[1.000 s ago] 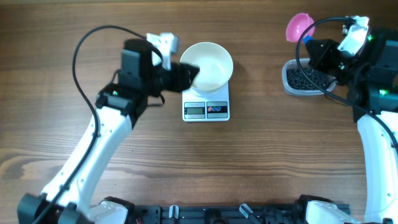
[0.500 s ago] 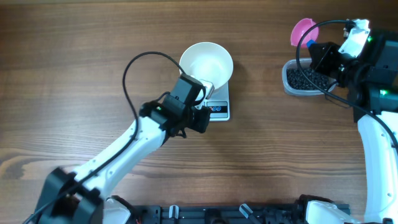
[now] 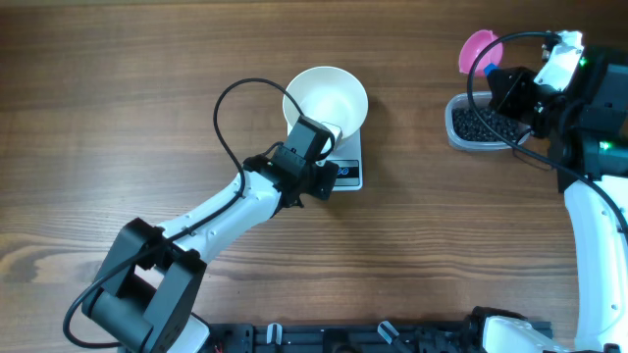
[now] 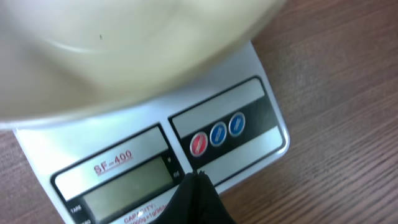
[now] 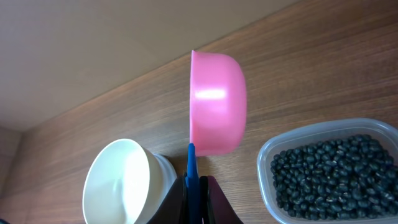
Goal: Scoop item into bowl and weigh 150g on scale
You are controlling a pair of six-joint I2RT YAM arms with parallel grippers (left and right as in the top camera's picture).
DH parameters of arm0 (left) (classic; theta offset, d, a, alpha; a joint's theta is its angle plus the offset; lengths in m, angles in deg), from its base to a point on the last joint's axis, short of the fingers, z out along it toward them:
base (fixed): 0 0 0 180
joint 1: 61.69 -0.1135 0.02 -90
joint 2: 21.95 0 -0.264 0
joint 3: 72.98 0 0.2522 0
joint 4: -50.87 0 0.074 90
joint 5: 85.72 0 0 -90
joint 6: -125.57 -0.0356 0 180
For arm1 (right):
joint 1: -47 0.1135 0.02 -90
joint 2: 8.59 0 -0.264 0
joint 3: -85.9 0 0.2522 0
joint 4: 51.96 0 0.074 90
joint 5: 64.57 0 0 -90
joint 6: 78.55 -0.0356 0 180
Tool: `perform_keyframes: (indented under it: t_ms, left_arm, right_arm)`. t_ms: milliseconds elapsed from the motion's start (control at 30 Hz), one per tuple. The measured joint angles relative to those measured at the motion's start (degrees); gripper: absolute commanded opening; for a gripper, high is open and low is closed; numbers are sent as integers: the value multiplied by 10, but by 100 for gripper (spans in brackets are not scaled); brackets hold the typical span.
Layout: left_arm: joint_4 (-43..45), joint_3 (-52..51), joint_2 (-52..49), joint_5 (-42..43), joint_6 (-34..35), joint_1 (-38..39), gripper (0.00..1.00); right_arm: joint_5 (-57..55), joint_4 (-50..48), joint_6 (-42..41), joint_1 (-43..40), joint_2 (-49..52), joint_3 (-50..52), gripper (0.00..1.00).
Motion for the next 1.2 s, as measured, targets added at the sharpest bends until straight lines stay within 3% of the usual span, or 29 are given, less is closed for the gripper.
perform_keyframes:
  t_ms: [1200]
  left_arm:
    - [83,0,-70,-3,0,0,4]
  right_arm:
    - [-19,10,0,0,0,0,4]
